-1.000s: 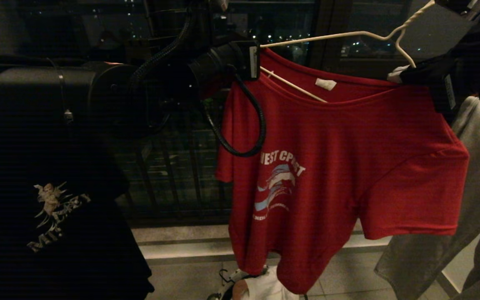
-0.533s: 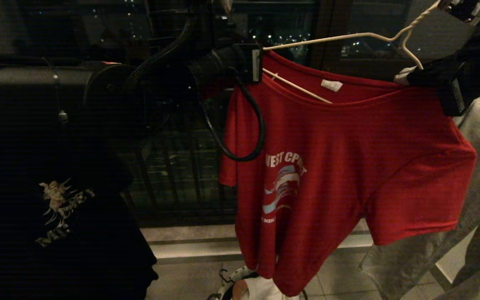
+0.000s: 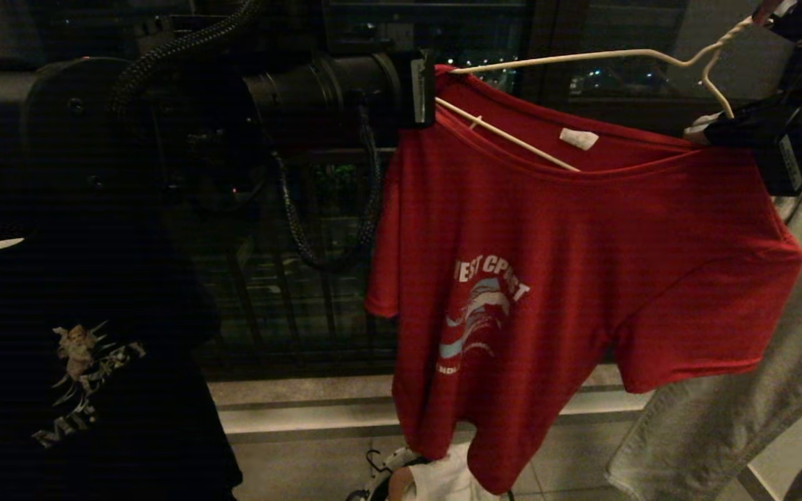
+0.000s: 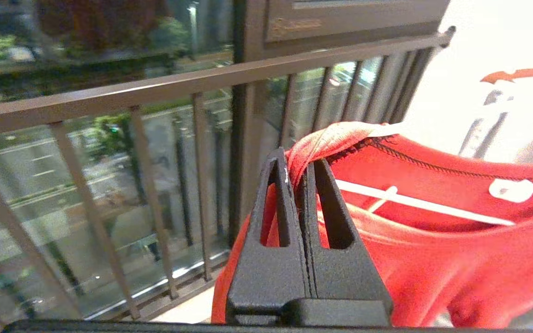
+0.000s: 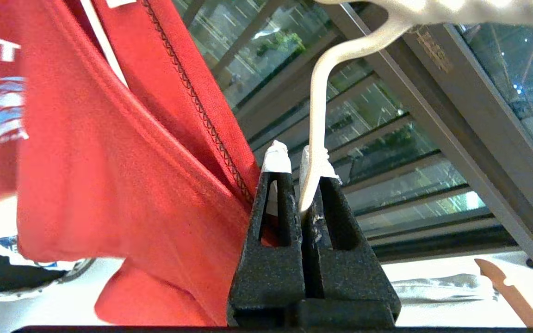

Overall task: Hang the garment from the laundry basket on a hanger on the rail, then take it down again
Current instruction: Take the clothes off the clothes rack

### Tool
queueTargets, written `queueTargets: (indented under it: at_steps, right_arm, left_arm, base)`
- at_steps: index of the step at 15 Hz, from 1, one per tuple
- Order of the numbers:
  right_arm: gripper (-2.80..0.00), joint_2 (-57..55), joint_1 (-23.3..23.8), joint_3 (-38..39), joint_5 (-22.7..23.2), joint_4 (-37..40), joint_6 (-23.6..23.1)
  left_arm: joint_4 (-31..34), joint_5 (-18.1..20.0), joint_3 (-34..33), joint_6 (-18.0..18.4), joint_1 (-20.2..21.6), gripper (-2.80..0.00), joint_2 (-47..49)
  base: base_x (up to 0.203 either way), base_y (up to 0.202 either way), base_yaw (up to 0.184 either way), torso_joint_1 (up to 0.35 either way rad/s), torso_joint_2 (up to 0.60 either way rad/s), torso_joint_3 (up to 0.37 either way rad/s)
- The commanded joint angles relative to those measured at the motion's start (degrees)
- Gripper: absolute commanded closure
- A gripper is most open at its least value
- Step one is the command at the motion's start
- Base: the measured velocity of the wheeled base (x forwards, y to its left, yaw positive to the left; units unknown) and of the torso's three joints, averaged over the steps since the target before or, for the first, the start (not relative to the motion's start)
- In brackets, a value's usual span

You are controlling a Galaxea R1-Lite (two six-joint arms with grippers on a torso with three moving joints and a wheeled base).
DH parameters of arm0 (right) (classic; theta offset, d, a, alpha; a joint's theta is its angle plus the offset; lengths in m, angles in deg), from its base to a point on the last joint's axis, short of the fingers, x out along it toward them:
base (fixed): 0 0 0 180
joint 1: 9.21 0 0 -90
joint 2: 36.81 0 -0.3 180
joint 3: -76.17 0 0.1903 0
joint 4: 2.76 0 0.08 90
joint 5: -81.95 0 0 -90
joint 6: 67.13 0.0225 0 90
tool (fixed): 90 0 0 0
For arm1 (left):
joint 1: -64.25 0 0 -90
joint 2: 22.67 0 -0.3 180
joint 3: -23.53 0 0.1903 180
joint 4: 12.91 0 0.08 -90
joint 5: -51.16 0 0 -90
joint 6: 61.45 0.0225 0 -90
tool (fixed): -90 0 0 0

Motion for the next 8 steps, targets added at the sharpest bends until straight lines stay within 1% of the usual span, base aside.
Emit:
queueTargets:
  at_steps: [1,4,8]
  right_arm:
    - [0.0,0.0,-0.1,0.1,0.4,-0.2,-0.2]
    - [0.0,0.0,-0.1,0.1,0.7,-0.2,0.0]
    - [0.0,0.0,-0.1,0.3,0.9,-0.2,0.2]
  left_arm:
    - [0.9,1.3,0.8,0.1,-0.5,0.0,-0.2]
    - [3.4,1.7,2.5,0.1,-2.0,0.0,0.4]
    - [3.6,1.6,2.8,0.1,-2.2,0.0,1.4]
  base:
    - [0.0,0.0,0.0,0.0,0.0,0.0]
    - [0.0,0.0,0.0,0.0,0.0,0.0]
    - [0.0,0.0,0.0,0.0,0.0,0.0]
